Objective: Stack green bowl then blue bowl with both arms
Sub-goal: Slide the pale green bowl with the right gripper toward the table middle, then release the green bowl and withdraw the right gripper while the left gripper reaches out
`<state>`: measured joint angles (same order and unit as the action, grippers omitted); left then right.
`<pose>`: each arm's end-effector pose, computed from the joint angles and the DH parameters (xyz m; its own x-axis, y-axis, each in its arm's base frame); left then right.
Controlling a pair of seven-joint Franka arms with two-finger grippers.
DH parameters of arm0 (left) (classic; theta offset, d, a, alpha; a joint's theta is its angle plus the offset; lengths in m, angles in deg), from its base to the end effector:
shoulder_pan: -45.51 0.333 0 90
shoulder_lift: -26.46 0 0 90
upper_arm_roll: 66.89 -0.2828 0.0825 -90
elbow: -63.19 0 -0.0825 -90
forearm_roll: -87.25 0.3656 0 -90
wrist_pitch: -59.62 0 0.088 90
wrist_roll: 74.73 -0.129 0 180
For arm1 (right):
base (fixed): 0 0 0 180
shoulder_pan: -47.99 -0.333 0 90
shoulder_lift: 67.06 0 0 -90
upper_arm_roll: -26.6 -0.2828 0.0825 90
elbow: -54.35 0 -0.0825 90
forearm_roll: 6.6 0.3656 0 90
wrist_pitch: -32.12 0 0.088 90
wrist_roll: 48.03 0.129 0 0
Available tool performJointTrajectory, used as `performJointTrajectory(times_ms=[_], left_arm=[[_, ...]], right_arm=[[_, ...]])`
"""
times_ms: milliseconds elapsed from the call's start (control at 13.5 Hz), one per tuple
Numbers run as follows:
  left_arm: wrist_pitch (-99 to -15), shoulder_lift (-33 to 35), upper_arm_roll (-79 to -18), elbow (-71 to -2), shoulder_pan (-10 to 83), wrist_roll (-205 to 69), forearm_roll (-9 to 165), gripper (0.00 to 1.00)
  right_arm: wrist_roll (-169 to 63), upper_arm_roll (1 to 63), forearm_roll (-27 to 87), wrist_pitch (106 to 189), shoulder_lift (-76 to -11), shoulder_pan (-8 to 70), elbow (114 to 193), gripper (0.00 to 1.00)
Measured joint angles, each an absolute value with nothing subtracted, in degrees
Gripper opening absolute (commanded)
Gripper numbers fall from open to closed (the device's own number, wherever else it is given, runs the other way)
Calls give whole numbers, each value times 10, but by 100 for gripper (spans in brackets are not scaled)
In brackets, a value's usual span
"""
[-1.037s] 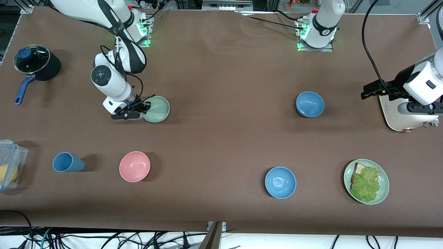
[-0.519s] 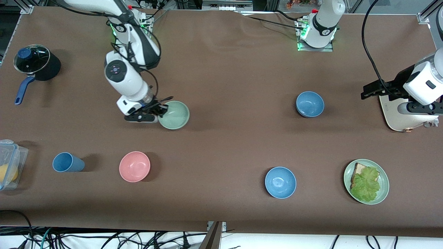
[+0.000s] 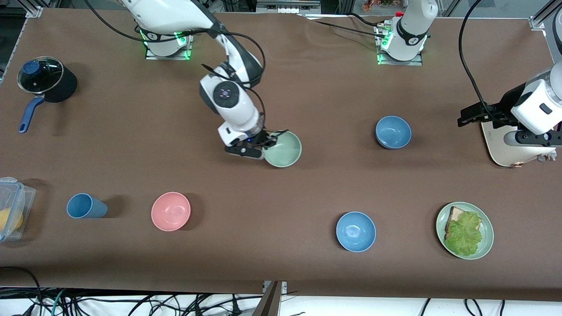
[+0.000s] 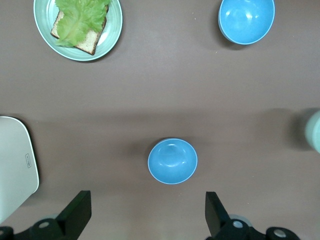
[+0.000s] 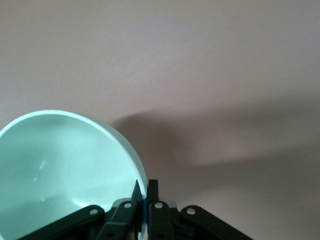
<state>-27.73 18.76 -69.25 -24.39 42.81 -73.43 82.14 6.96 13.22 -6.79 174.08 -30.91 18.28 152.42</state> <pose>0.5606 -0.0164 0.5113 0.9901 0.0130 -0.1395 0.0244 -0.9965 0.0800 0.4897 0.4416 0.2106 0.9669 -0.2537 -0.0258 -0.2537 -0.9470 -0.1970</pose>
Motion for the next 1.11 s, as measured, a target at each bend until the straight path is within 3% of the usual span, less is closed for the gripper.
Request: performJointTrajectory(times_ms=[148, 222, 296, 370, 741, 1111], left_arm=[[-277, 185, -693, -244, 429, -734, 821, 100], [-277, 184, -693, -244, 429, -734, 821, 100], [-277, 184, -693, -244, 429, -734, 821, 100], [-277, 184, -693, -244, 429, -734, 821, 100], [-277, 184, -691, -243, 429, -734, 821, 100], [-270, 176, -690, -255, 427, -734, 821, 100]], right_arm=[[111, 134, -87, 1753, -273, 169, 1495, 6], [126, 134, -92, 1768, -261, 166, 1488, 56], [136, 135, -94, 1780, -253, 164, 1485, 90], [142, 135, -94, 1785, -248, 162, 1483, 99], [146, 158, -96, 1779, -259, 162, 1464, 99], [28, 275, -99, 1592, -388, 170, 1449, 99]])
